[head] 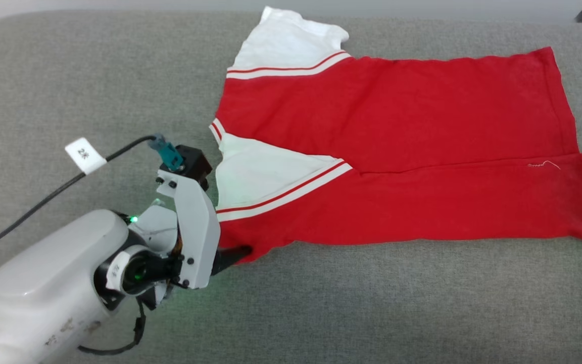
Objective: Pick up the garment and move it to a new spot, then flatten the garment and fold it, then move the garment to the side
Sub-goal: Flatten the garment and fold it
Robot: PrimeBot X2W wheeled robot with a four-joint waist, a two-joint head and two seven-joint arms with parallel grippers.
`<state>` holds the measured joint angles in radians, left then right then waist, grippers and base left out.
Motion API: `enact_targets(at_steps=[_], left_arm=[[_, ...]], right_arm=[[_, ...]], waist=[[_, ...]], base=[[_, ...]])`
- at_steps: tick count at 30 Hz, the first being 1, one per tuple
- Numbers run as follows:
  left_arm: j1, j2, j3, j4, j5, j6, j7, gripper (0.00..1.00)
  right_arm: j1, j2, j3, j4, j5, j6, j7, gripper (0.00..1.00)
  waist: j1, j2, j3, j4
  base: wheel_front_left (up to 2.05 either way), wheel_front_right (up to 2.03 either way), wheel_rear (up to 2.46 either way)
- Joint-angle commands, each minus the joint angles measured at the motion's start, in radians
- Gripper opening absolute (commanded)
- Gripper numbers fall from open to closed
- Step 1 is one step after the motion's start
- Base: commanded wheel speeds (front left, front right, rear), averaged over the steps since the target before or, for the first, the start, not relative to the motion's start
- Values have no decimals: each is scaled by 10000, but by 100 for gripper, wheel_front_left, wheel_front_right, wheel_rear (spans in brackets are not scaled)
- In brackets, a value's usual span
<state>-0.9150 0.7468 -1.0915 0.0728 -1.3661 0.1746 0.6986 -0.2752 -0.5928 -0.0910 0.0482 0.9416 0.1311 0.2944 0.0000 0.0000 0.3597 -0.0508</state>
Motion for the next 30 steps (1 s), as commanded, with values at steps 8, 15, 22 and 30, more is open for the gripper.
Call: enact_targets(at_steps=[8,15,22,30], left_arm=[[509,-597,115,1265,-334,-584,-600,31],[473,-894,113,1598,-255,-1037,-869,0],[392,-1116,32,1659,-99,-1234,-986,0],[117,-1345,-29,1854,134,-1387,-1014,0]], right_arm=[[-101,-118,37,-131,88,-9,222,100],[282,-972,525,-294,-316,-9,1350,100],[226,-2043,1383,-274,-598,-9,3109,100],[-925,-2273,2602,606,-554,-9,4682,100]], waist=[[0,0,382,-210],[0,0,475,-148],[0,0,510,0],[0,0,723,242]], base=[[0,0,0],[0,0,0],[0,0,0],[0,0,0]])
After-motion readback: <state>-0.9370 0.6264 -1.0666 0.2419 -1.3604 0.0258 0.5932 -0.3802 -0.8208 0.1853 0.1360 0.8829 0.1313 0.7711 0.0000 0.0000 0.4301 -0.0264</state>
